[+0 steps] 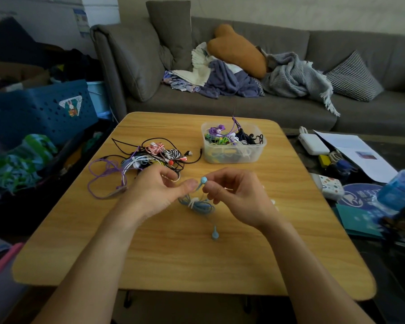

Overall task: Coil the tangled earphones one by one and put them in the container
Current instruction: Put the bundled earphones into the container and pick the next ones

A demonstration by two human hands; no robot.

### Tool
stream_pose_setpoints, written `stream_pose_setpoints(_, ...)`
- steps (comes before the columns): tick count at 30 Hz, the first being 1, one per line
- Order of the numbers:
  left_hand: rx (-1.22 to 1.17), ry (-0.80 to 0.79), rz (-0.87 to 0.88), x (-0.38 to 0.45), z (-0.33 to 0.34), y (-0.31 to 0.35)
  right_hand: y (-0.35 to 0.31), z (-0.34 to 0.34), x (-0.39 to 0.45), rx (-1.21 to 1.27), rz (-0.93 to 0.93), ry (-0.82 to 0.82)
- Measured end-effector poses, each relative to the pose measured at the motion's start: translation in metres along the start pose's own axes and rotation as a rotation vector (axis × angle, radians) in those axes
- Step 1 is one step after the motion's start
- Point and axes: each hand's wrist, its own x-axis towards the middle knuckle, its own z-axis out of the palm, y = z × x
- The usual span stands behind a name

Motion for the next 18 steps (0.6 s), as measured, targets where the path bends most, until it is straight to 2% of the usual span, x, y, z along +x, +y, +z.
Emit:
stream_pose_setpoints(2, 0.127, 0.123, 0.142, 0.001, 0.0, -0.001, 0.0, 0.0, 0.0, -0.004, 0.021, -0.004)
stream_pose_setpoints(4, 0.075, 0.071, 0.335, 0.001, 0.001, 0.001, 0.0, 0.001, 0.0, -0.015, 0.022, -0.007)
stream_pose_setpoints(6, -0.024, -0.01, 0.41, -0.001, 0.007, 0.005, -0.001, 0.002, 0.0, -0.045, 0.004, -0.004)
stream_pose_setpoints(10, -0.28, -0.069, 0.342, -0.002, 0.02, 0.007, -0.005, 0.002, -0.002, -0.095, 0.003, 0.1)
stream_pose_setpoints(15, -0.366, -0.065, 0.325, 0.004, 0.023, 0.004, -0.006, -0.012, -0.002, -0.185, 0.04, 0.265)
stream_pose_setpoints(18, -0.4, -0.013, 0.325, 0.005, 0.027, 0.004, -0.004, -0.038, -0.002, -0.281, 0.114, 0.475)
